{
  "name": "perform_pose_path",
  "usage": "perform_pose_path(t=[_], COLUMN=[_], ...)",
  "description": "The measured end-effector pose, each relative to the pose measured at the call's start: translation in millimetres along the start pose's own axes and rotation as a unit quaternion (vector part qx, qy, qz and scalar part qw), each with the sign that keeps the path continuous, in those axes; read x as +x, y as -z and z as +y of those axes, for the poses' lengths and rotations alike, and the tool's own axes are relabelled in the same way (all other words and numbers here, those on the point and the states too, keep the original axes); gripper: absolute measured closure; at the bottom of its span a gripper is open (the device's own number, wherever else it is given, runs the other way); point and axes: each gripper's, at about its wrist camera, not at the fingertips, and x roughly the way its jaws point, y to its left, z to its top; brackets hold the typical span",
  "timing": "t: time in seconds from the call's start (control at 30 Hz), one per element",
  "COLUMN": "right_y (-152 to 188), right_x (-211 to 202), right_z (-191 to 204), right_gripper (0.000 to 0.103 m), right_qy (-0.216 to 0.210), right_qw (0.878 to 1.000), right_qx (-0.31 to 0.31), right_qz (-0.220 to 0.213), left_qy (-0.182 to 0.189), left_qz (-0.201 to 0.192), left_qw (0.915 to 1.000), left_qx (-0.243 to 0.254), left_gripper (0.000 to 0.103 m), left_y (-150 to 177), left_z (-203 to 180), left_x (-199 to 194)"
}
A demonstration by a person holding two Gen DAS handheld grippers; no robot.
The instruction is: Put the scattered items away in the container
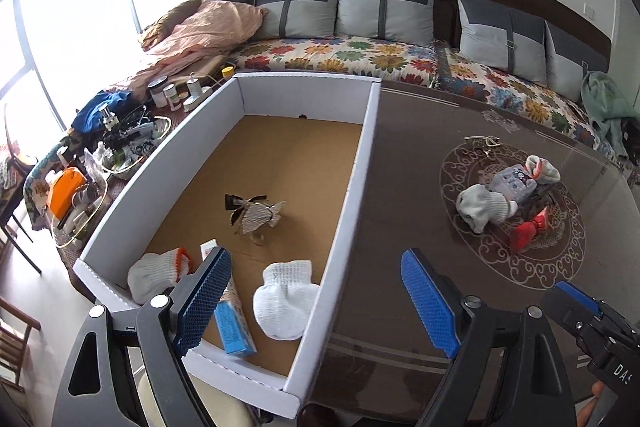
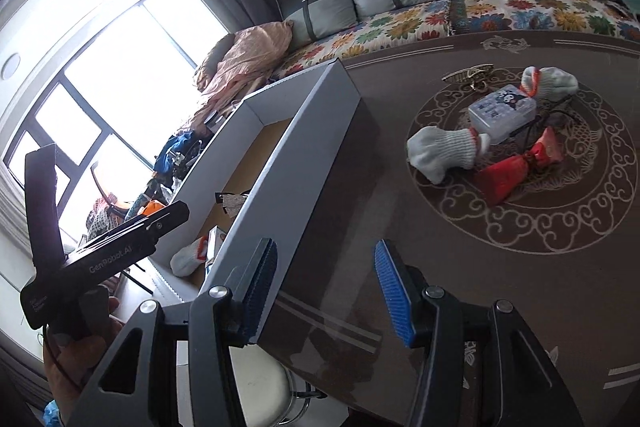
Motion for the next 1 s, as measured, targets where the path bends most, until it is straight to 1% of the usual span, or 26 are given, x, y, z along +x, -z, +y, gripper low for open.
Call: perform_pose_path(t=[0.2,0.37,0.67,0.87,1.0], right_y=[8,12,28,36,40], right_x=[-24,-42,-57,-62,-61], right_z=[-27,-47,-64,-71,-75], right_gripper=[0.050,0.050,0.050,0.050,0.050], right_qy=[0.015,0.032,0.077,0.109,0.132], right_qw=[0.999,0.998,0.995,0.992,0.990], right_qx=[0.022,0.039,0.041,0.037,0.032], right_qz=[-0.018,-0.035,-0.046,-0.051,-0.048], left_qy=[0.001,0.008,0.019,0.023,0.027], left_qz=[-0.016,-0.021,-0.029,-0.031,-0.027], left_qw=[0.9994,0.9986,0.9963,0.9947,0.9945], left_qx=[0.031,0.049,0.079,0.095,0.097], left_gripper=[0.016,0.016,0.016,0.016,0.016], left_y=[2,8,18,27,31], left_z=[-41,-63,-103,-120,-124], left_x=[-20,-28,-43,-48,-47])
